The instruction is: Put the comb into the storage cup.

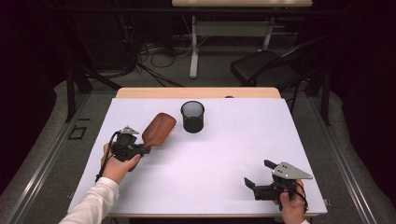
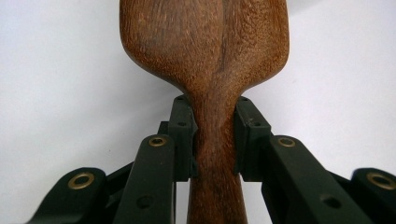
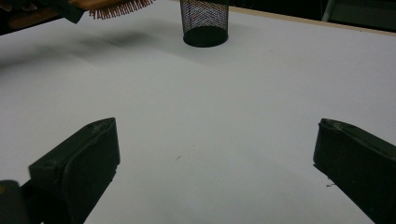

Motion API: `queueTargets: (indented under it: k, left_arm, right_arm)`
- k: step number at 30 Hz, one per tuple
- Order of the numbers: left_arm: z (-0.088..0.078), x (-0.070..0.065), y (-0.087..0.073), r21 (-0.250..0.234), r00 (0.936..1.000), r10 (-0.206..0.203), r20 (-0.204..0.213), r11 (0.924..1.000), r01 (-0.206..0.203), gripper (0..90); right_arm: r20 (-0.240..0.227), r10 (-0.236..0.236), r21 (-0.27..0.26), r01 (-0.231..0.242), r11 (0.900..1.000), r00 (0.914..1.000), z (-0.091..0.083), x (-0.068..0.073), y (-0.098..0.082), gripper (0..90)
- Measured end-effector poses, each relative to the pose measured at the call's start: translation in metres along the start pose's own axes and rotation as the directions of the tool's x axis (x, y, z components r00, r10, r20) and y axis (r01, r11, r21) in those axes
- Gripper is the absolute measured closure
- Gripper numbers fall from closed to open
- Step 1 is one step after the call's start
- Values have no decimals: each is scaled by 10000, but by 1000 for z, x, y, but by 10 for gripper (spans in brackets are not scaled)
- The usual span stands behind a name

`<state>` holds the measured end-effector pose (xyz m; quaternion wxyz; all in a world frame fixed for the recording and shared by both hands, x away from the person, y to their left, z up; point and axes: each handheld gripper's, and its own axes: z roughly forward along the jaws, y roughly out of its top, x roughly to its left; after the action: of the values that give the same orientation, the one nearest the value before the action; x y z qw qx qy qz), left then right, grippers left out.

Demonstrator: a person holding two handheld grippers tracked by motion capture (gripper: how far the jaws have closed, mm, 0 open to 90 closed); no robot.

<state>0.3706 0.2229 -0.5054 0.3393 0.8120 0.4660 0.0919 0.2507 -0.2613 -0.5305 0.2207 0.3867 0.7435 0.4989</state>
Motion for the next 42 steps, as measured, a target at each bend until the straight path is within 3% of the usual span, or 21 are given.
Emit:
queueTargets:
  k: [10,21,24,28,32,42]
  left_arm:
    - [-14,1,-1,-908,9990,-348,293,9952,374,721]
    - [-27,-9,3,-1720,9983,-223,531,9846,312,720]
    - [-29,-13,4,-2042,9966,-252,779,9781,407,720]
    - [-31,-18,5,-2194,9957,-212,905,9748,407,720]
    - [-32,-25,7,-2272,9955,-18,944,9736,233,720]
    - [-34,-48,14,-2734,9917,662,1103,9613,-338,720]
  right_arm:
    - [-18,-41,16,41,10000,10000,1,0,0,2]
    - [-19,-21,-17,21,10000,10000,1,0,0,3]
    - [-9,-5,-50,5,10000,10000,1,0,-1,3]
    - [-11,7,-44,-7,10000,10000,1,0,-1,3]
    - [-7,-5,1,5,10000,10000,1,0,-1,3]
    - [-3,20,29,-20,10000,10000,2,0,-1,3]
